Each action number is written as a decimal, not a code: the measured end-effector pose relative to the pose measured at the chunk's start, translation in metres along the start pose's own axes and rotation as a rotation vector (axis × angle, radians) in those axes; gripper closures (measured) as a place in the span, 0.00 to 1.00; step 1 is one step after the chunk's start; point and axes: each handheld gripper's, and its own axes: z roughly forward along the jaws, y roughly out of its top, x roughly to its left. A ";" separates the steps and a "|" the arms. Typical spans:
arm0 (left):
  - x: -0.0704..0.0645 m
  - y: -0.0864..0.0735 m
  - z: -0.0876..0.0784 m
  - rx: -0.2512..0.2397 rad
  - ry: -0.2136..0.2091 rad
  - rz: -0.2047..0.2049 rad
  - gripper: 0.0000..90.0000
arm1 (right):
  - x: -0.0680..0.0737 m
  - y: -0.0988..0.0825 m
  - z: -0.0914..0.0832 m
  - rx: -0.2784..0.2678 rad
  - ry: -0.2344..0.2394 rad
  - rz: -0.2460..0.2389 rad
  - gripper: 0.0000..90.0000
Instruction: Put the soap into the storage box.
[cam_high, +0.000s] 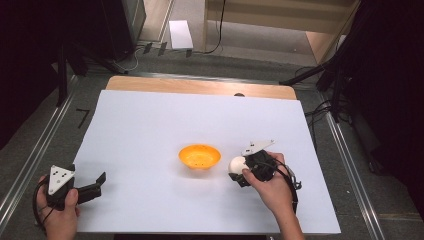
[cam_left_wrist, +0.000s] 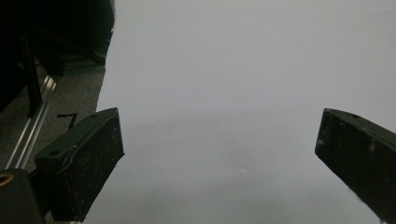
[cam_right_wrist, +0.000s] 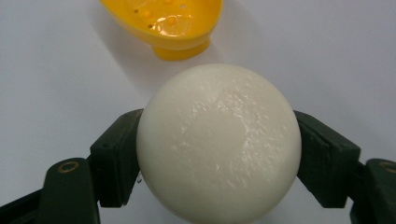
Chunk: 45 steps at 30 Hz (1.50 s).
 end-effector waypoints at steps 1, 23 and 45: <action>0.000 0.000 0.000 -0.001 0.000 -0.002 0.01 | 0.000 0.001 0.000 -0.003 -0.002 -0.010 0.28; 0.000 0.000 0.000 -0.001 -0.004 0.001 0.01 | 0.007 0.025 0.007 -0.008 0.023 -0.033 0.28; -0.001 0.000 0.000 0.000 -0.006 0.006 0.01 | 0.015 0.044 0.011 -0.014 0.035 -0.051 0.28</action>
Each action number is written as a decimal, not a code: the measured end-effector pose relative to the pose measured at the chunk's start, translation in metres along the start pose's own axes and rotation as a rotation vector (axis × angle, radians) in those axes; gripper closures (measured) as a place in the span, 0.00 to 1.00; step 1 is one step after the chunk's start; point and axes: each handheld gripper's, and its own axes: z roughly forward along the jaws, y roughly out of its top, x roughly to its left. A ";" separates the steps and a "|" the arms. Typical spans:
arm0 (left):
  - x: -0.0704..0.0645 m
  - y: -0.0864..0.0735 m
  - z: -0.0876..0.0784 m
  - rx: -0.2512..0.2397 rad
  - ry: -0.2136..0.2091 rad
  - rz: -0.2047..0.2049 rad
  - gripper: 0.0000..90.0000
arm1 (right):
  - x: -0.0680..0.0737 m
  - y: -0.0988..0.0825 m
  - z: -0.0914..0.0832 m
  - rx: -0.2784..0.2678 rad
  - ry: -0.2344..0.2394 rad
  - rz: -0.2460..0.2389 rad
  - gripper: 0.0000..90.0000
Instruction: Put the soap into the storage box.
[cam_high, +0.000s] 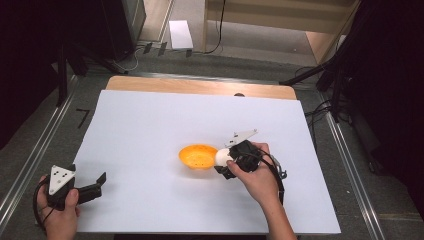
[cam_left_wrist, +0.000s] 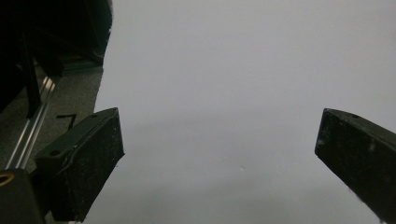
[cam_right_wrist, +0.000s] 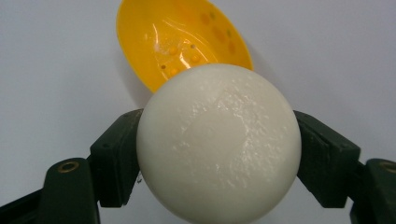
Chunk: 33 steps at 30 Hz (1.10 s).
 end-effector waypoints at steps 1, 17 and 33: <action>0.000 0.000 0.000 -0.001 0.000 0.000 0.01 | 0.001 0.002 0.001 0.001 0.000 0.002 0.28; 0.000 0.000 0.000 -0.001 -0.005 0.001 0.01 | 0.008 0.017 0.011 -0.005 0.014 -0.016 0.28; -0.001 0.000 0.000 -0.002 -0.003 0.003 0.01 | 0.013 0.031 0.024 -0.005 0.025 -0.023 0.28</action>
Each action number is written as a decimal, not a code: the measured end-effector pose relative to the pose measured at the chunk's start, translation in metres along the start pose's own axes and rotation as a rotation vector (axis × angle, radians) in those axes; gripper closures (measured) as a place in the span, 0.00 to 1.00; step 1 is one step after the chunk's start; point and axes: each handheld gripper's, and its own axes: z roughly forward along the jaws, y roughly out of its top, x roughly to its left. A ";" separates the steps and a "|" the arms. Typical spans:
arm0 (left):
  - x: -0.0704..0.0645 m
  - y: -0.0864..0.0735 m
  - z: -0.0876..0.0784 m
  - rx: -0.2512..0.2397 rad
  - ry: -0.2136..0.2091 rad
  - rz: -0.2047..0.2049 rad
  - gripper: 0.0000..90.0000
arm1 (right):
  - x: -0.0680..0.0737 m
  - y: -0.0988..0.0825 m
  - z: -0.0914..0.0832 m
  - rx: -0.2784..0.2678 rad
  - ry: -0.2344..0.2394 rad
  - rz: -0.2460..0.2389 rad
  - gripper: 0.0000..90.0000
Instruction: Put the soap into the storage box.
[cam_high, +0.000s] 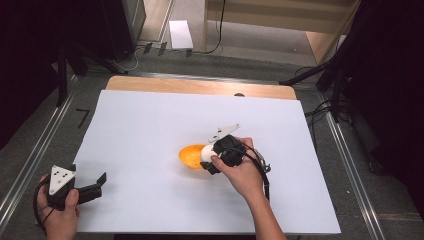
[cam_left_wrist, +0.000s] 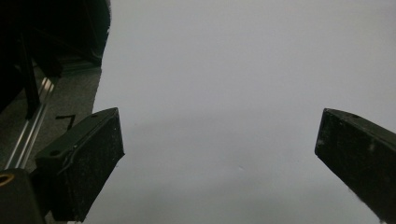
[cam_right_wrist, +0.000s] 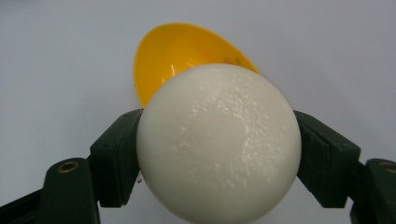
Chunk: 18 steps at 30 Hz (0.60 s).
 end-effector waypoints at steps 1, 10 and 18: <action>0.000 0.000 0.000 0.000 0.000 0.000 0.01 | 0.001 0.001 0.001 0.000 0.000 0.005 0.28; 0.000 0.000 0.000 -0.002 0.001 0.002 0.01 | 0.001 0.008 0.010 0.007 -0.005 0.006 0.28; 0.000 0.000 0.000 -0.004 0.002 0.002 0.01 | 0.001 0.012 0.019 0.024 -0.014 0.014 0.28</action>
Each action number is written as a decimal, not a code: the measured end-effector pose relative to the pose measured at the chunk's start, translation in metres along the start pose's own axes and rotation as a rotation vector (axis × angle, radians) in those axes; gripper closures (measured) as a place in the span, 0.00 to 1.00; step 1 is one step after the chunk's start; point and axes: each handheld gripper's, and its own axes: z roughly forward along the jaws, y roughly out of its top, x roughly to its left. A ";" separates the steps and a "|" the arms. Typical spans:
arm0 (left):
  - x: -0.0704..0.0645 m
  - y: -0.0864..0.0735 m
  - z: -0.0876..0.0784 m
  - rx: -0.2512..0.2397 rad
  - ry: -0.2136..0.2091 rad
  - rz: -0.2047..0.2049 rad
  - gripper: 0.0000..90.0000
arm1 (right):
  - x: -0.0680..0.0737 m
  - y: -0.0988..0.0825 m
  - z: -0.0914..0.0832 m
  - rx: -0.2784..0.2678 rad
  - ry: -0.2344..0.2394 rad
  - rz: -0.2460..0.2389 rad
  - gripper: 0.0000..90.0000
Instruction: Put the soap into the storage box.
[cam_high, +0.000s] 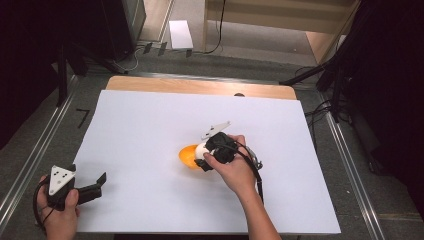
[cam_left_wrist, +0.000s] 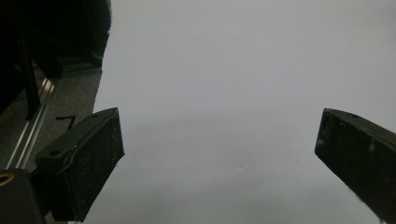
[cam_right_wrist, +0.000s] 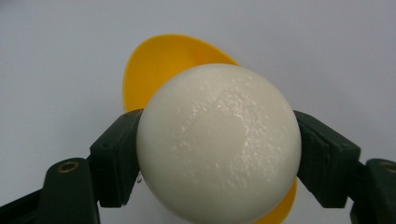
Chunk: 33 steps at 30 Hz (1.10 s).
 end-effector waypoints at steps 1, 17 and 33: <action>0.000 0.000 0.000 0.000 0.000 0.000 0.01 | 0.000 0.000 0.000 0.000 0.000 0.000 0.28; 0.000 0.000 0.000 -0.001 0.001 0.002 0.01 | 0.001 0.004 0.009 0.015 -0.022 0.041 0.28; -0.001 0.000 0.000 -0.001 0.002 0.005 0.01 | 0.003 0.004 0.011 0.024 -0.016 0.049 0.28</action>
